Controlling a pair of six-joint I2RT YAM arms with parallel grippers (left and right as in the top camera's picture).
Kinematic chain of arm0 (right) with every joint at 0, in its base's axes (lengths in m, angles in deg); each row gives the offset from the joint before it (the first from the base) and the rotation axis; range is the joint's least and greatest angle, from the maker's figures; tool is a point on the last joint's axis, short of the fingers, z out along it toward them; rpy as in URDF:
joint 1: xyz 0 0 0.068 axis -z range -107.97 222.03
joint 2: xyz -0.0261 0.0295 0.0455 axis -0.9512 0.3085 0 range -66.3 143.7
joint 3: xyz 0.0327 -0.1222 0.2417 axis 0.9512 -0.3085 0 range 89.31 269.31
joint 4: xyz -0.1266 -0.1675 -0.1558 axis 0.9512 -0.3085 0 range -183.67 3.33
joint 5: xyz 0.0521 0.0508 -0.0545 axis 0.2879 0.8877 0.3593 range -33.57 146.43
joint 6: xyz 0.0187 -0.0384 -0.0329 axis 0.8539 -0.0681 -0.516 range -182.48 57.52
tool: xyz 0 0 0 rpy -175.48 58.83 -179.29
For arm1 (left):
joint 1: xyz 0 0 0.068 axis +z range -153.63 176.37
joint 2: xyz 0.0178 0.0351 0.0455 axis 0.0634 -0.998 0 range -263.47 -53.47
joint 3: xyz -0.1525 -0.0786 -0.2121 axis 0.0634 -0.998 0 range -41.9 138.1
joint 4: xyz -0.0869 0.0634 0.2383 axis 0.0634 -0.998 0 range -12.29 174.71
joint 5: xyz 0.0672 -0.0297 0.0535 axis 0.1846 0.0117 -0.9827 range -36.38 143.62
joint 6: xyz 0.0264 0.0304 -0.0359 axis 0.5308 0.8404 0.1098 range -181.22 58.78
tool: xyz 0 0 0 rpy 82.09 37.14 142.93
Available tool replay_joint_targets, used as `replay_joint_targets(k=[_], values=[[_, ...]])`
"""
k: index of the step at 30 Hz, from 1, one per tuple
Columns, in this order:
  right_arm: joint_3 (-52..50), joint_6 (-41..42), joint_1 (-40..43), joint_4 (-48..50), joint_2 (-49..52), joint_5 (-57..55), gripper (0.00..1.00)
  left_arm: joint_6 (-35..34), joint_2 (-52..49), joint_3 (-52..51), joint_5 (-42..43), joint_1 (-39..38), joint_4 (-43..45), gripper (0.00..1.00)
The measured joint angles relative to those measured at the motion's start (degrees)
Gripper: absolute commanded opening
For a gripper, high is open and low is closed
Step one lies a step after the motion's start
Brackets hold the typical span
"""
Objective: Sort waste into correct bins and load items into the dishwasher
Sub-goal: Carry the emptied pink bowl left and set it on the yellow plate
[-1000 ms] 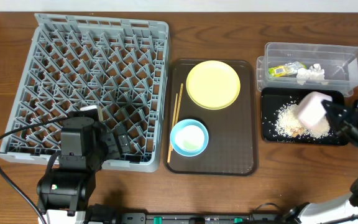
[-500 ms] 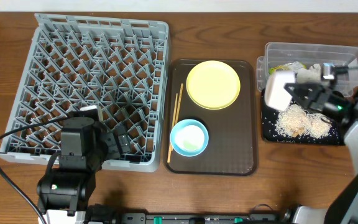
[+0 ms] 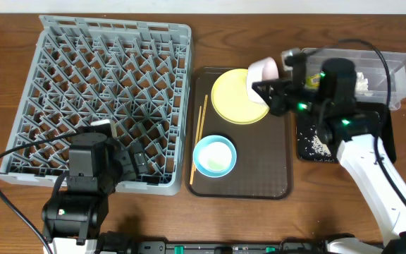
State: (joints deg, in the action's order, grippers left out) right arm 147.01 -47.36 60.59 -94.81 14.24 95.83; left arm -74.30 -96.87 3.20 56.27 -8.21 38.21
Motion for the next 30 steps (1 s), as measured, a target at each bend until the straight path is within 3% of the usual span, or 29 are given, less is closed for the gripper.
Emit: replay_joint_targets(k=[8,18,19,21,23,27,30], values=[[9.49,-14.10,-9.01,-9.05,9.49,-19.28,0.01,0.00,0.00,0.00,0.00,0.00,0.00,0.99],[9.49,-21.05,-13.60,-8.81,23.63,-26.71,0.01,0.00,0.00,0.00,0.00,0.02,0.00,0.99],[9.49,-21.44,-13.73,-8.57,24.70,-27.41,0.03,0.00,0.00,0.00,0.00,0.00,0.00,0.99],[9.46,-21.62,-13.77,-8.55,25.57,-27.89,0.22,0.00,0.00,0.00,0.00,0.00,-0.02,0.99],[9.46,-22.16,-13.77,-8.35,25.73,-28.37,0.33,0.00,0.00,0.00,0.00,0.00,0.00,0.99],[9.49,-22.56,-13.77,-9.46,25.64,-28.55,0.43,0.00,0.00,0.00,0.00,0.00,0.00,0.99],[9.49,-22.47,-13.77,-12.57,24.26,-27.69,0.44,0.00,0.00,0.00,0.00,0.00,0.00,0.99]])
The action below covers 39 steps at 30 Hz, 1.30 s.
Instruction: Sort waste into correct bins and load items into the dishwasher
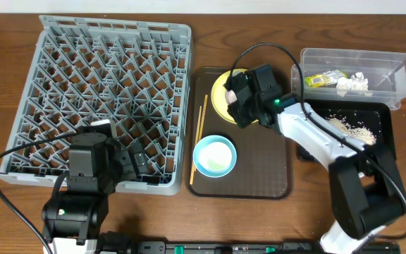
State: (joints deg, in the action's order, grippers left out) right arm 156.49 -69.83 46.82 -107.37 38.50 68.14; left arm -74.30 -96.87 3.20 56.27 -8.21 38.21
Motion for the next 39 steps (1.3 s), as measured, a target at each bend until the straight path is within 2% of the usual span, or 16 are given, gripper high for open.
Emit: replay_joint_targets(k=[7,9,15,19,27,32,39], values=[[0.39,2.64,-0.52,-11.56,-14.34,6.91,0.38,0.00,0.00,0.00,0.00,0.00,0.00,0.99],[0.87,3.41,-1.27,-15.32,-15.30,8.90,0.37,0.00,0.00,0.00,0.00,0.00,0.00,0.99],[0.79,4.37,-5.88,-23.78,-12.33,10.23,0.39,0.00,0.00,0.00,0.00,0.00,0.00,0.99],[0.72,5.51,-8.79,-24.57,-9.14,9.05,0.32,0.00,0.00,0.00,0.00,0.00,0.00,0.99],[0.61,9.51,-9.66,-23.76,-3.17,3.96,0.01,0.00,0.00,0.00,0.00,0.00,0.00,0.99],[0.57,10.36,-9.66,-23.02,-2.84,2.73,0.01,0.00,0.00,0.00,0.00,0.00,0.00,0.99],[5.42,10.64,-6.34,-27.78,-5.62,2.38,0.01,-0.24,0.00,0.00,0.22,0.00,0.35,0.99]])
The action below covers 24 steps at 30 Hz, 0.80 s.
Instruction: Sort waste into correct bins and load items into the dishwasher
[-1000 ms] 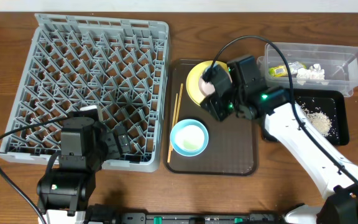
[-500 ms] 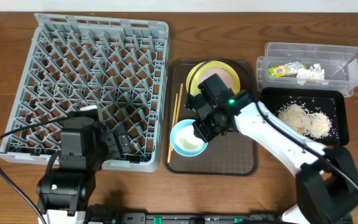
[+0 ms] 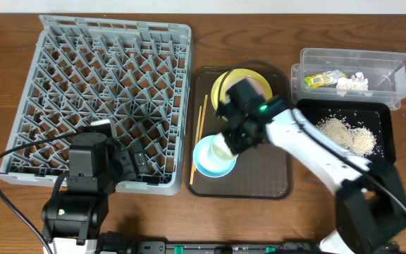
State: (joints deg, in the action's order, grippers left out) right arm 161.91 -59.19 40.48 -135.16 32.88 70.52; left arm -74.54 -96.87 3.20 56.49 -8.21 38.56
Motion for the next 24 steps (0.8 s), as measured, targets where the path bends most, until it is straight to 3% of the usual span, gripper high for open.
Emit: replay_joint_targets(k=[6,9,17,24], values=[[3.98,3.06,10.73,3.34,-8.76,1.55,0.01,-3.08,-0.42,0.02,4.52,0.00,6.16,0.99],[4.28,4.13,15.61,6.23,-9.99,7.39,0.01,-6.62,-2.43,0.07,9.42,0.02,10.91,0.98],[4.24,5.18,18.25,9.53,-7.10,27.45,0.01,-18.01,-16.17,0.22,33.68,0.00,29.24,0.98],[4.22,5.29,18.12,13.92,-3.56,45.44,0.01,-30.69,-29.11,0.42,54.99,-0.04,51.41,0.98]])
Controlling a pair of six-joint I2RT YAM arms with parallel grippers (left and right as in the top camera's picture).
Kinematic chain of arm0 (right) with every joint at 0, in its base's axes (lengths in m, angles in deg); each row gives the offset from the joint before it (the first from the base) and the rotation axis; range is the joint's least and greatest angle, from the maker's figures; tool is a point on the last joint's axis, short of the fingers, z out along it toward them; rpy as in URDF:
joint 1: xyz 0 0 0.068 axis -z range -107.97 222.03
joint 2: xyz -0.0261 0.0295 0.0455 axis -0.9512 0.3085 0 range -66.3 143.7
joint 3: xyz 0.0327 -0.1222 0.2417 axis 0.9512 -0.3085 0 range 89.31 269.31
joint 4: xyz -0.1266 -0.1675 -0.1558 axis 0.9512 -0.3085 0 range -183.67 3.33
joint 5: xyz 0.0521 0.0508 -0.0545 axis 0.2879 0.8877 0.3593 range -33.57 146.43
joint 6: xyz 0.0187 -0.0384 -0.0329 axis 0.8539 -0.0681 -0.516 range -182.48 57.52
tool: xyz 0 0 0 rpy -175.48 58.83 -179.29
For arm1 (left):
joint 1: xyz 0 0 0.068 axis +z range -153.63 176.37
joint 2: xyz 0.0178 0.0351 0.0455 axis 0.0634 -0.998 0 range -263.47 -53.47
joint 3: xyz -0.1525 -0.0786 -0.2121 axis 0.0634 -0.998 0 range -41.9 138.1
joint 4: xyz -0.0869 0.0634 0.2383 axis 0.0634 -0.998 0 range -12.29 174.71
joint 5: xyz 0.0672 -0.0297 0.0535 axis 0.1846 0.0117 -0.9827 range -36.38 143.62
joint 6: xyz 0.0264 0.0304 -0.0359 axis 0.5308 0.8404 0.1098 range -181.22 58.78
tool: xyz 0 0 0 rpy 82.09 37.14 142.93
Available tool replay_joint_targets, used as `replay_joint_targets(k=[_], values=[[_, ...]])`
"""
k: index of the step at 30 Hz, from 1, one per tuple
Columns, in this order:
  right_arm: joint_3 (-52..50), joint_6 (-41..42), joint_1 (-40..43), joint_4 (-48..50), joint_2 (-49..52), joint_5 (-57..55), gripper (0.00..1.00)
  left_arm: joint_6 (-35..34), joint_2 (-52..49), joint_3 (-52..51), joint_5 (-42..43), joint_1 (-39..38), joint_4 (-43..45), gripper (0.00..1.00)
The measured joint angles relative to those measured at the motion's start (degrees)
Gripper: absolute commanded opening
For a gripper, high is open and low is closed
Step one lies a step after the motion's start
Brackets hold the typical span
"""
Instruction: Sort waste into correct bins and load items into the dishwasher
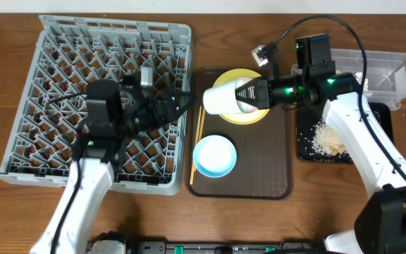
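My right gripper is shut on a pale pinkish-white cup, held on its side over the left part of the yellow plate, one end pointing at the rack. My left gripper reaches right across the grey dish rack to its right edge, a short gap from the cup; its fingers look open with nothing in them. A light blue bowl and a pair of chopsticks lie on the brown tray.
A clear plastic bin with wrappers and crumpled paper stands at the back right. In front of it is a black tray with spilled rice-like crumbs. Cables arch over the right arm.
My right gripper, with the cup, was low over the blue bowl; it now holds the cup sideways over the plate. My left arm left the rack's near edge and stretches across the rack toward the cup.
First my right gripper held the cup by the bin and black tray at the right. Then it was over the yellow plate, then down at the blue bowl. The left arm stayed parked until now, when it faces the cup at the rack's right edge.
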State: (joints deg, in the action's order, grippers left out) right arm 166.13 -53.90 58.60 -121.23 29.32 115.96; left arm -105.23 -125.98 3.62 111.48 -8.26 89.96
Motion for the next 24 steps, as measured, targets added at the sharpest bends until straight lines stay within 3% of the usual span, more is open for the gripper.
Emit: replay_joint_targets(k=[5,12,24], values=[[0.00,0.02,-0.02,2.91,1.60,8.63,0.01,-8.24,-5.51,0.00,10.16,-0.50,13.18,0.98],[0.00,0.07,-0.04,3.58,1.62,12.96,0.01,-16.17,-6.54,-0.04,15.47,-4.39,24.65,0.96],[0.00,0.20,-0.52,3.76,1.62,14.47,0.01,-22.23,-6.51,-0.04,16.83,-8.79,28.22,0.89]])
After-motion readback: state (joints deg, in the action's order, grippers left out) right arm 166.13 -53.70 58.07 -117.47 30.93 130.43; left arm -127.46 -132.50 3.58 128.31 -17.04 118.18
